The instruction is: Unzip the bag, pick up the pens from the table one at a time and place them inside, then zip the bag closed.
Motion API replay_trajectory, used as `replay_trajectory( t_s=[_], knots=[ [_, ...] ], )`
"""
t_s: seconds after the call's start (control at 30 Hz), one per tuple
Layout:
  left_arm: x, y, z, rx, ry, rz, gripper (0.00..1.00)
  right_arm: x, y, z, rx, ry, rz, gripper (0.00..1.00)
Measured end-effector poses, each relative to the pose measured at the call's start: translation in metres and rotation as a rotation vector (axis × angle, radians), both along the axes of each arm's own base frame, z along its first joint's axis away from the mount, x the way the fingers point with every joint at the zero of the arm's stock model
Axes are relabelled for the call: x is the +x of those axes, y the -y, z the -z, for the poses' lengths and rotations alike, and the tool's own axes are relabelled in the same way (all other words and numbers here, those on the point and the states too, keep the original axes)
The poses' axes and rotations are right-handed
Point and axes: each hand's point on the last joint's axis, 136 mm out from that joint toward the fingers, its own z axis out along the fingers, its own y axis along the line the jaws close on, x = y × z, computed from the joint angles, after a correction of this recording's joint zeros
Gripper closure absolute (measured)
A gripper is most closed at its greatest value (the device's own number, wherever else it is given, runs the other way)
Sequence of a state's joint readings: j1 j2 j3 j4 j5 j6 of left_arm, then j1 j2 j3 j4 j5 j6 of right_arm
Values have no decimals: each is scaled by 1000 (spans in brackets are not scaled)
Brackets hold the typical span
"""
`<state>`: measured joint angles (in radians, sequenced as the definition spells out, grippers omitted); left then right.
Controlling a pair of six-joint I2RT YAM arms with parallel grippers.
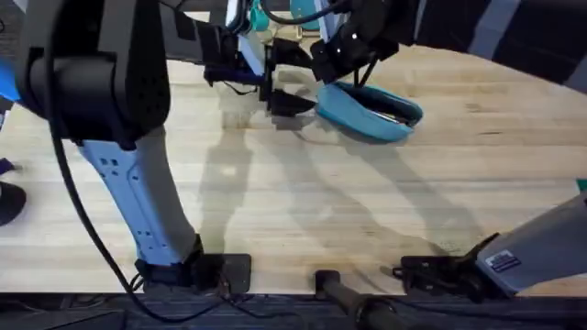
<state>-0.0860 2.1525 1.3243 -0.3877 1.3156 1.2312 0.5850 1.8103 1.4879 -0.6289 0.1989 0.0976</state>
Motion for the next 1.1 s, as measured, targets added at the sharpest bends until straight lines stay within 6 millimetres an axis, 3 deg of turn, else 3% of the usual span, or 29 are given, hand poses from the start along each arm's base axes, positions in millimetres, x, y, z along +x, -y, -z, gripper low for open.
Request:
replay_trajectory(
  t_s=[0.33,0.5,0.57,0.67,0.9,1.1],
  knots=[
    [-11,35,-2,1,-38,57,8,0,0,0,0,0,0,968],
    [-14,41,0,15,-54,65,16,0,0,0,0,0,0,969],
    [-14,41,1,19,-57,62,127,0,0,0,0,0,0,969],
    [-13,40,2,26,-59,56,410,0,0,0,0,0,0,969],
    [-13,40,3,31,-64,54,928,0,0,0,-2,1,2,969],
    [-13,41,3,33,-65,54,954,0,1,0,-3,1,2,969]
  ],
)
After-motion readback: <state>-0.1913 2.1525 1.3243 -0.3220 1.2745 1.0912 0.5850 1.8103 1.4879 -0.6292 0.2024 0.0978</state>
